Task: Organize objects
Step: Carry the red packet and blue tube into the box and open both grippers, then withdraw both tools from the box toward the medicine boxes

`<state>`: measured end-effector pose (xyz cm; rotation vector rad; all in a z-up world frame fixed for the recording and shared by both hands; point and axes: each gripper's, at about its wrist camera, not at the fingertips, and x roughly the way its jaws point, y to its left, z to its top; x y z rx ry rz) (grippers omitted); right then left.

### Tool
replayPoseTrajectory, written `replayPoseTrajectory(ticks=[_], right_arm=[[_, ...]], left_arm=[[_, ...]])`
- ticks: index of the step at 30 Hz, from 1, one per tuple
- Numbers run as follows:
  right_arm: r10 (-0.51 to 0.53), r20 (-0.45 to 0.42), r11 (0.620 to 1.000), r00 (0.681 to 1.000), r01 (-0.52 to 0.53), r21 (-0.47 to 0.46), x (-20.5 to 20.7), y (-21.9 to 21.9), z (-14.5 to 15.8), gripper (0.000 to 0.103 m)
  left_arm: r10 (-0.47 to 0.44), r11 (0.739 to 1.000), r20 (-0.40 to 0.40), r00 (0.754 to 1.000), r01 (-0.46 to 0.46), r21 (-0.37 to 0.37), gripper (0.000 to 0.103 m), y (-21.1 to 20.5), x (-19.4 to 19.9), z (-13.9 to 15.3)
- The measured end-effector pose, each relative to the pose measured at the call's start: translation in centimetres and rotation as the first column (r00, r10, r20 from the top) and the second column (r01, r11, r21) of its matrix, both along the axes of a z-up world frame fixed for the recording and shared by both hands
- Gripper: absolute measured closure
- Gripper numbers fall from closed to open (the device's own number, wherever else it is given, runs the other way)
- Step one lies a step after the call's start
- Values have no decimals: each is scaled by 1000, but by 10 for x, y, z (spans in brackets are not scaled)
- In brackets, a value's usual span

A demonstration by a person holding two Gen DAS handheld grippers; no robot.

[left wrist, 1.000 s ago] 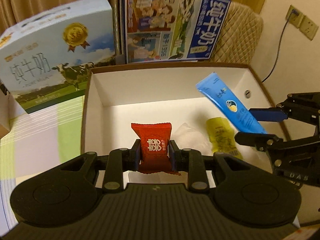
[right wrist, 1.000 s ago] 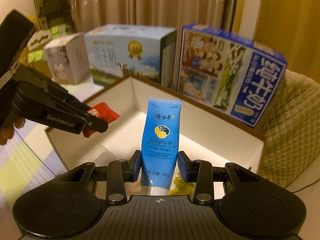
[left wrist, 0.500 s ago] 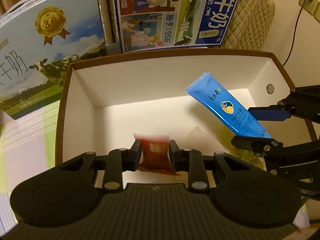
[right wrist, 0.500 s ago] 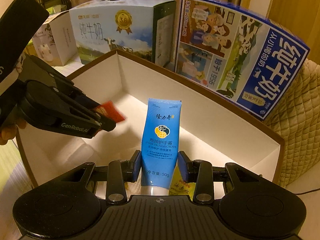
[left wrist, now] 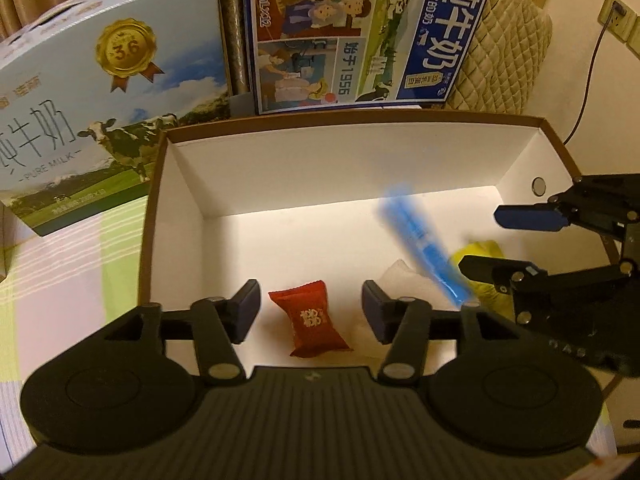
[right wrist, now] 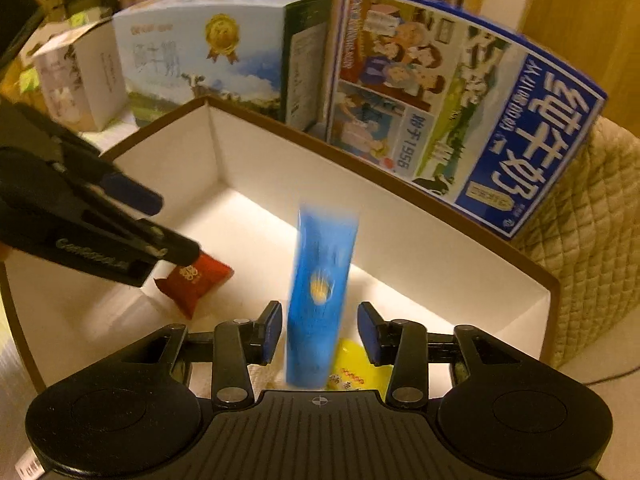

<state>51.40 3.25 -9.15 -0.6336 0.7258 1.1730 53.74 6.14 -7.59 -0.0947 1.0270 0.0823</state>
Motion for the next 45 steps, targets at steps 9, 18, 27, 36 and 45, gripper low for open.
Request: replayPoseTrajectory(ticks=[9, 18, 27, 36, 45], right_arm=[[-117, -114, 987, 987, 128, 99, -11, -45, 30, 51], [-239, -197, 947, 951, 273, 167, -35, -99, 50, 50], [-309, -240, 918, 920, 355, 178, -65, -136, 64, 50], [-325, -281, 910, 903, 379, 166, -96, -161, 65, 50], [-352, -298, 905, 887, 404, 132, -116, -180, 59, 50]], left_arm=[[12, 1000, 51, 999, -11, -17, 33, -2, -32, 28], [39, 999, 79, 996, -36, -37, 28, -10, -72, 55], [84, 995, 101, 991, -78, -55, 25, -18, -116, 75], [104, 993, 94, 990, -98, -64, 24, -31, -154, 79], [127, 989, 70, 990, -120, -90, 24, -36, -185, 72]])
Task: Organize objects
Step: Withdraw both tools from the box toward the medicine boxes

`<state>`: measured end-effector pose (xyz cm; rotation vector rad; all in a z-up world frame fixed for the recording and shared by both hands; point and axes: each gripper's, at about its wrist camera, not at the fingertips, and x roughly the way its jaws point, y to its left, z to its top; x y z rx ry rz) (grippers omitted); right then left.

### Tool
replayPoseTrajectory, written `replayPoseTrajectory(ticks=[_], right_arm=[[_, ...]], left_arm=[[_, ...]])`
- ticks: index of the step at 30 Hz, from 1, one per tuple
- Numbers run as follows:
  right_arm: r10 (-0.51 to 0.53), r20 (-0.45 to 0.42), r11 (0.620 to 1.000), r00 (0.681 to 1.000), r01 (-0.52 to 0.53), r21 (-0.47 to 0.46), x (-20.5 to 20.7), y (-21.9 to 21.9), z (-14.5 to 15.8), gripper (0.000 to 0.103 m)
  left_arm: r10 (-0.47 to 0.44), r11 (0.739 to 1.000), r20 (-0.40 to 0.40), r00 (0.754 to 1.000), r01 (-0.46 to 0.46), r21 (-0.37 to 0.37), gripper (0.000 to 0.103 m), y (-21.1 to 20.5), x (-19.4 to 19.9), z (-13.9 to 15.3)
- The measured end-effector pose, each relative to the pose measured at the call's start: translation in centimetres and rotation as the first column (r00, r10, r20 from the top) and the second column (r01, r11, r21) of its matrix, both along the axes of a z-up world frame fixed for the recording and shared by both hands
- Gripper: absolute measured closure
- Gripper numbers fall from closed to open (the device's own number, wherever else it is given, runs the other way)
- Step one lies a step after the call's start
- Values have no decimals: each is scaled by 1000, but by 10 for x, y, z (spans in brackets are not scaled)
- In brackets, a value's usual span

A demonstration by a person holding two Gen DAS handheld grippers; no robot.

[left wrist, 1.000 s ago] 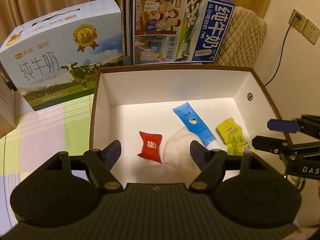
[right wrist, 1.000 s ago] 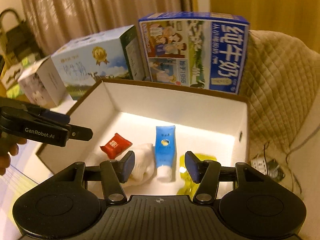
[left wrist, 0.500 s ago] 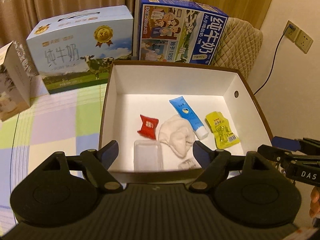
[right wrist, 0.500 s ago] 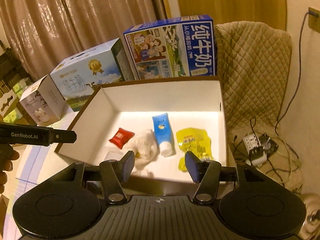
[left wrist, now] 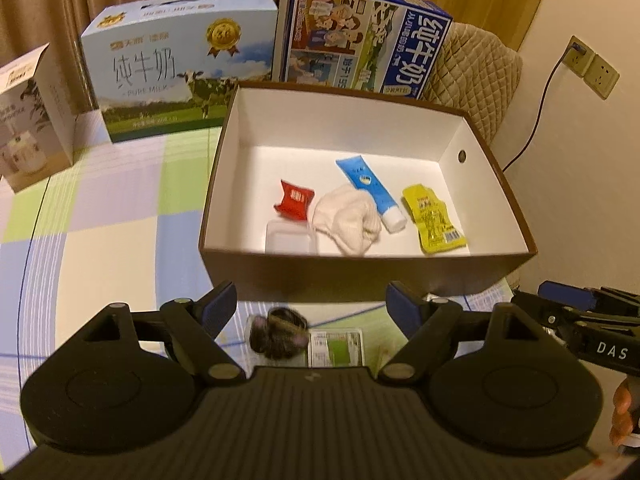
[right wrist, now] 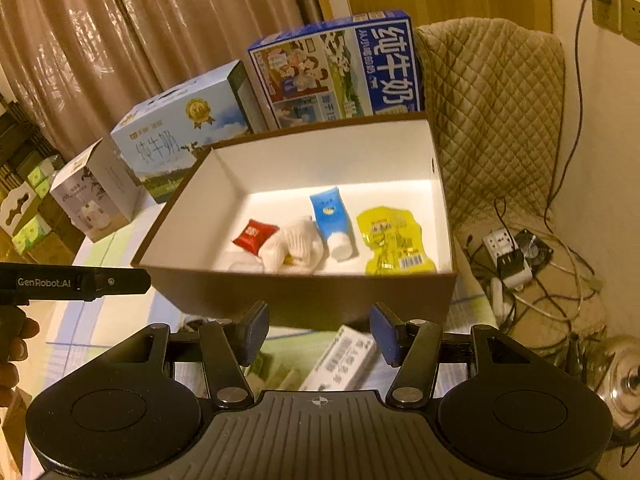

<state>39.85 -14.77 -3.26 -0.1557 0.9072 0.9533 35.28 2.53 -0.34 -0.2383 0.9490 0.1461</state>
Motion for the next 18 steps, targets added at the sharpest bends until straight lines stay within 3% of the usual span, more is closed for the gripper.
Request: replayPoseTrajectory(ticks=[18], right_arm=[[-17, -72, 997, 997, 11, -76, -34, -26, -26, 50]], left_arm=[[22, 1000, -52, 998, -22, -17, 25, -6, -46, -26]])
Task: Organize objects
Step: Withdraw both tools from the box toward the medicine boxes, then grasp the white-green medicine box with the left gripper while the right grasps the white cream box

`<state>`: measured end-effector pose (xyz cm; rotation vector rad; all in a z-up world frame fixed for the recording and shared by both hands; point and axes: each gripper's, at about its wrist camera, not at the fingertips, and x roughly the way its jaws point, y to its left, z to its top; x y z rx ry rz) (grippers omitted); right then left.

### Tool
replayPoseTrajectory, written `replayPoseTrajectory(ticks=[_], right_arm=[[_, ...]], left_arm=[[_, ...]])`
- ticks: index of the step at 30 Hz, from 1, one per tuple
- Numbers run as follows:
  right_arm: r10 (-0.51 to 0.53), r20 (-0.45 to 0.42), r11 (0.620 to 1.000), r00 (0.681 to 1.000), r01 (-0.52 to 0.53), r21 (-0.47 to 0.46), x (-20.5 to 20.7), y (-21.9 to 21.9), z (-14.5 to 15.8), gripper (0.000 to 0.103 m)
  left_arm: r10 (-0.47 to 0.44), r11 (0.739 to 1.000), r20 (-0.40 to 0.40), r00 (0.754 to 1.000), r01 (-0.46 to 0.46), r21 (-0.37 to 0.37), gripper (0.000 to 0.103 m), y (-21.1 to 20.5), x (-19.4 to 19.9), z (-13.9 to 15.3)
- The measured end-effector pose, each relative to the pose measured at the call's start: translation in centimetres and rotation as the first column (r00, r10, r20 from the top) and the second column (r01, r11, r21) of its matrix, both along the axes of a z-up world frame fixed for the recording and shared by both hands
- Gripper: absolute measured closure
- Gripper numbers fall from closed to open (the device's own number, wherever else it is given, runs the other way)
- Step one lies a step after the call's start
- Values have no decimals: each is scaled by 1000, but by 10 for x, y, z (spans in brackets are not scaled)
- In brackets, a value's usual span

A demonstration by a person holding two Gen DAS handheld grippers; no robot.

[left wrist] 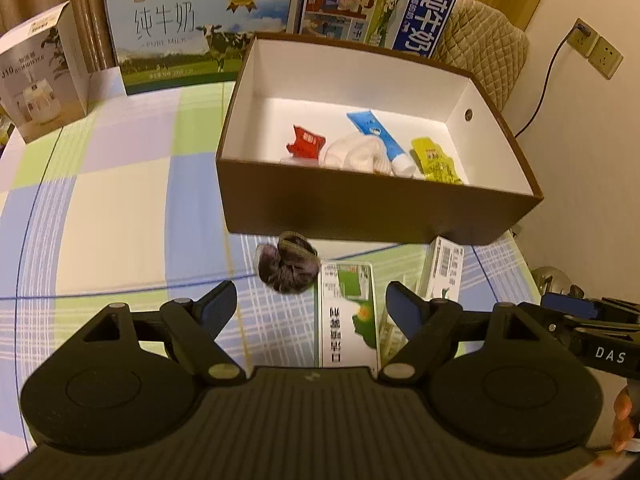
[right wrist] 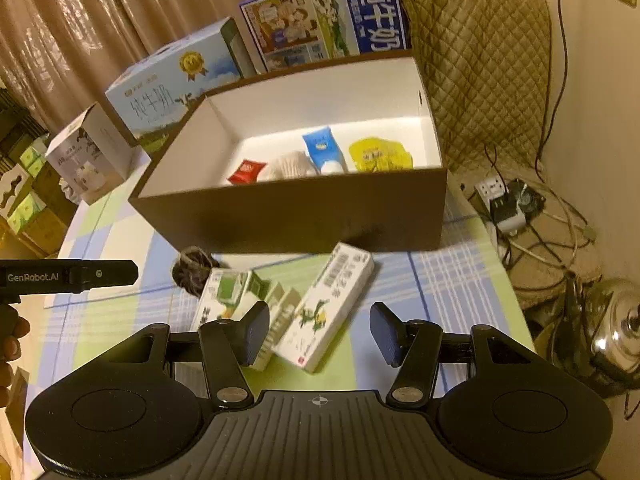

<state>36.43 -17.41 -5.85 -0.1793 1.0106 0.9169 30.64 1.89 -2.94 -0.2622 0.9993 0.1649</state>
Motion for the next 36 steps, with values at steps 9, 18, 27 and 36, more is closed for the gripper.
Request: replayPoseTrajectory(ticks=[9, 18, 27, 36], right_arm=[[0, -36, 999, 999, -1, -33, -14, -4, -15, 50], [-11, -65, 998, 998, 6, -65, -25, -7, -28, 50], [-30, -80, 996, 996, 23, -91, -27, -9, -39, 50], [-72, -99, 992, 993, 61, -107, -21, -13, -48, 50]], left_arm=[[0, 1000, -32, 999, 1, 5, 25, -3, -16, -16], [5, 1000, -63, 998, -5, 1, 25, -2, -27, -28], [5, 1000, -72, 997, -5, 2, 25, -1, -29, -34], [-27, 1000, -73, 997, 27, -10, 27, -3, -23, -45]])
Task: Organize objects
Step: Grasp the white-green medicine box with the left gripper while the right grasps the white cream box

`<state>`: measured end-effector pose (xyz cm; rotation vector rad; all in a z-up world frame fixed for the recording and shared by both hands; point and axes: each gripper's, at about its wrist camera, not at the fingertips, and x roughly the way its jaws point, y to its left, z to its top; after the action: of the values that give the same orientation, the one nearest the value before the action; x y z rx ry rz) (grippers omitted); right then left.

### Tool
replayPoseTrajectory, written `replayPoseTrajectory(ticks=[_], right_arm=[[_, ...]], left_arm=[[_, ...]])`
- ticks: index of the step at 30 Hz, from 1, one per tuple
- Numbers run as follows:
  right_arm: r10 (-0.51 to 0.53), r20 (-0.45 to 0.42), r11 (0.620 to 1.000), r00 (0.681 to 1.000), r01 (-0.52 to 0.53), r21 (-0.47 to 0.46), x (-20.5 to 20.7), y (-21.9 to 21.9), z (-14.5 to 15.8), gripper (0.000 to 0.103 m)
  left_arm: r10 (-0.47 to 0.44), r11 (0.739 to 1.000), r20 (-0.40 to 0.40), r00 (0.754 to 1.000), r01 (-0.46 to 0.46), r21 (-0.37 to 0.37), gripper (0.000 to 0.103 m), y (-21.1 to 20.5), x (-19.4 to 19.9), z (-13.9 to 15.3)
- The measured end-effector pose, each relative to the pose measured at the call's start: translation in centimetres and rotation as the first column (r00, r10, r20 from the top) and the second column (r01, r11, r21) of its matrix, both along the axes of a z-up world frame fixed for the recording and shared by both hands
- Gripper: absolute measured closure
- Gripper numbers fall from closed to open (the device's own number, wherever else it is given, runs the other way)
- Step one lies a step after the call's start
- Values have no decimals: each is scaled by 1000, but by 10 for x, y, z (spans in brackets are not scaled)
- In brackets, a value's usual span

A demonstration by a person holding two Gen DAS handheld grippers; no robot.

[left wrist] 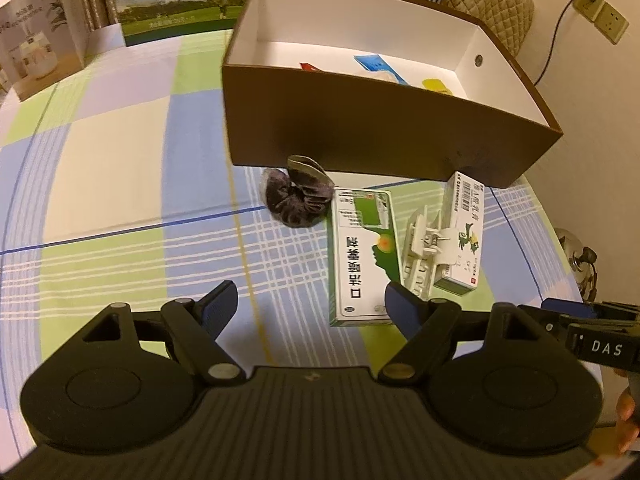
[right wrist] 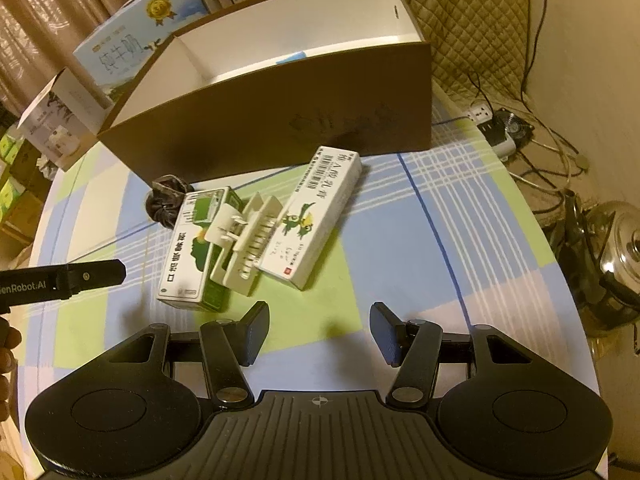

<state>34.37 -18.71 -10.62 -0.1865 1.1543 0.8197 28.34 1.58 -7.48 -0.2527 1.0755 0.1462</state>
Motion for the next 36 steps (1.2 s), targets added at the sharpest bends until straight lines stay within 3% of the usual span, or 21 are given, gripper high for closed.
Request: replayPoseTrajectory(ticks=[11, 24, 36], right_arm=[[-69, -12, 998, 998, 69, -15, 16, -12, -5, 50], [-126, -24, 992, 992, 125, -32, 30, -23, -12, 50], [-70, -5, 998, 998, 70, 4, 42, 20, -13, 50]], left_arm=[[-81, 997, -23, 996, 80, -14, 31, -22, 33, -31], [-127, 992, -55, 990, 126, -17, 45, -30, 68, -59], [-122, 992, -24, 992, 123, 16, 51, -7, 54, -62]])
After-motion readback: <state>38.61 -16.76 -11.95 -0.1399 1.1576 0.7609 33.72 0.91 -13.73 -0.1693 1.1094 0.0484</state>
